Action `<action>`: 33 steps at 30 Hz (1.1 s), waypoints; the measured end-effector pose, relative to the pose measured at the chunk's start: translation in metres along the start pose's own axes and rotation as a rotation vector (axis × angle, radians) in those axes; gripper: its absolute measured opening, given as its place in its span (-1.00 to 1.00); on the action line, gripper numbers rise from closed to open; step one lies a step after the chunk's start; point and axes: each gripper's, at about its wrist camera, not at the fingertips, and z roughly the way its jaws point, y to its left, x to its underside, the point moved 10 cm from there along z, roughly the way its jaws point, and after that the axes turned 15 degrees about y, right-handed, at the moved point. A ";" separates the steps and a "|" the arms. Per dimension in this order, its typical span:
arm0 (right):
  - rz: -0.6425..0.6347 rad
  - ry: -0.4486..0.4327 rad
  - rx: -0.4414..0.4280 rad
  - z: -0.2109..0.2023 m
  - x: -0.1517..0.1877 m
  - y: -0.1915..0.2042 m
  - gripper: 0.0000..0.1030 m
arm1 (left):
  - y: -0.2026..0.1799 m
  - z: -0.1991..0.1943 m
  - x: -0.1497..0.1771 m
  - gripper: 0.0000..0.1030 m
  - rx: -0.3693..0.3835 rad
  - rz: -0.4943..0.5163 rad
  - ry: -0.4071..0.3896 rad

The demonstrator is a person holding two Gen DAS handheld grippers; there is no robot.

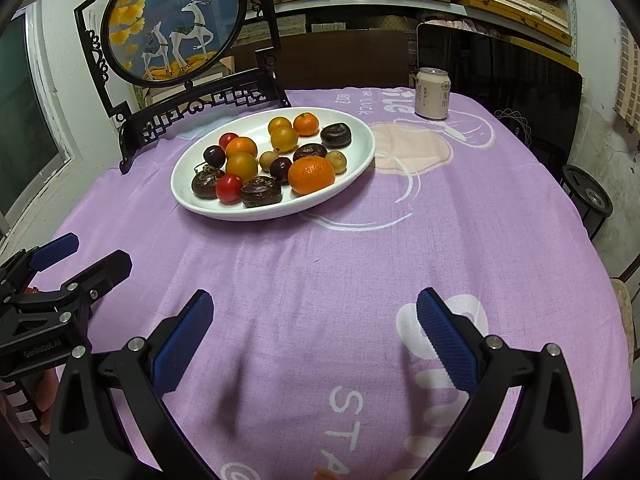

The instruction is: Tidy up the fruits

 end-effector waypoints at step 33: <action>-0.004 0.000 0.001 -0.001 0.000 0.003 0.97 | -0.007 -0.010 -0.005 0.96 0.012 0.027 -0.046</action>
